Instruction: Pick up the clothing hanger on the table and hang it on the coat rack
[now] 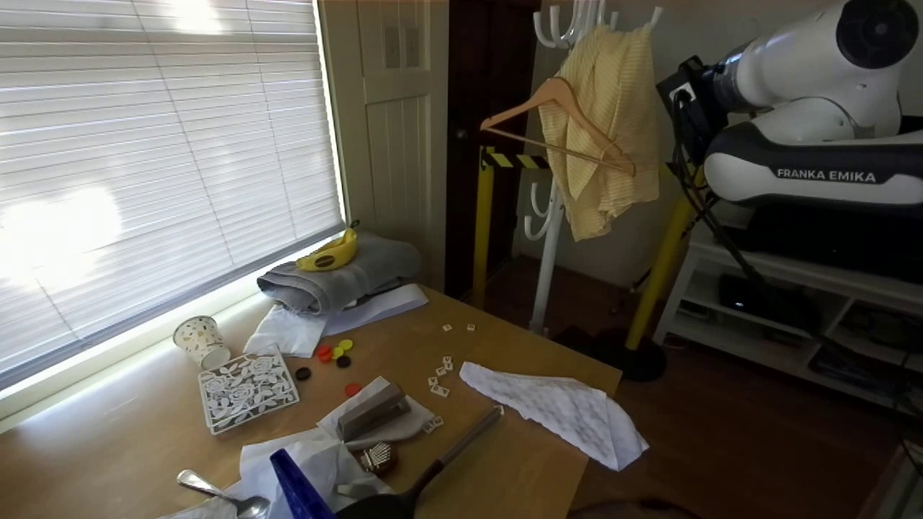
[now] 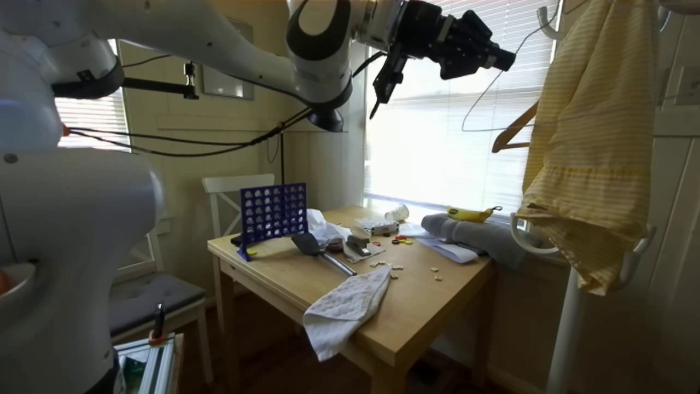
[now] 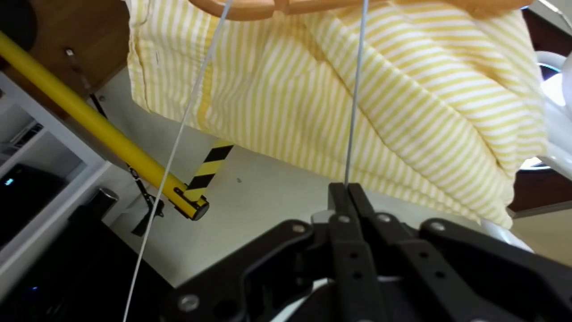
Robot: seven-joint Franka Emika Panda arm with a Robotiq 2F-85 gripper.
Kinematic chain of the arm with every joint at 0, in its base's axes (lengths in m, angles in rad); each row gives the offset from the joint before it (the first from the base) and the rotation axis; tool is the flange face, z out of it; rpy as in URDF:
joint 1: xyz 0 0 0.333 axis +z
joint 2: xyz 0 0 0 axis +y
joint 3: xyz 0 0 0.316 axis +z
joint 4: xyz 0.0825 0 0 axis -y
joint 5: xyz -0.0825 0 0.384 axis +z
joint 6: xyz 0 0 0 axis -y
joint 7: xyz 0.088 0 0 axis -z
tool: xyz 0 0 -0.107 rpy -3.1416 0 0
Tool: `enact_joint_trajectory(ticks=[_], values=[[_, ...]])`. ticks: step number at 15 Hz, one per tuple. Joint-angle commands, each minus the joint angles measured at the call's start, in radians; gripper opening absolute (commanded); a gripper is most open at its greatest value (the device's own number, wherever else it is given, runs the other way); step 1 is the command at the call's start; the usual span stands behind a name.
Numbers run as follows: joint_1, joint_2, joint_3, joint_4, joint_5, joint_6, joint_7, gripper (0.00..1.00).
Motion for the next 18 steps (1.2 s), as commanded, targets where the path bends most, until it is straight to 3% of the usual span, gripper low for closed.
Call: enact_joint_trajectory(ticks=[1, 4, 9, 18], values=[[-0.013, 0.005, 0.009, 0.016, 0.051, -0.017, -0.048, 0.02], [-0.019, 0.003, 0.007, 0.033, 0.051, -0.023, -0.059, 0.01], [0.062, -0.194, 0.011, 0.092, 0.044, 0.003, -0.216, 0.01], [0.208, -0.423, -0.125, 0.213, 0.155, -0.005, -0.516, 0.01]])
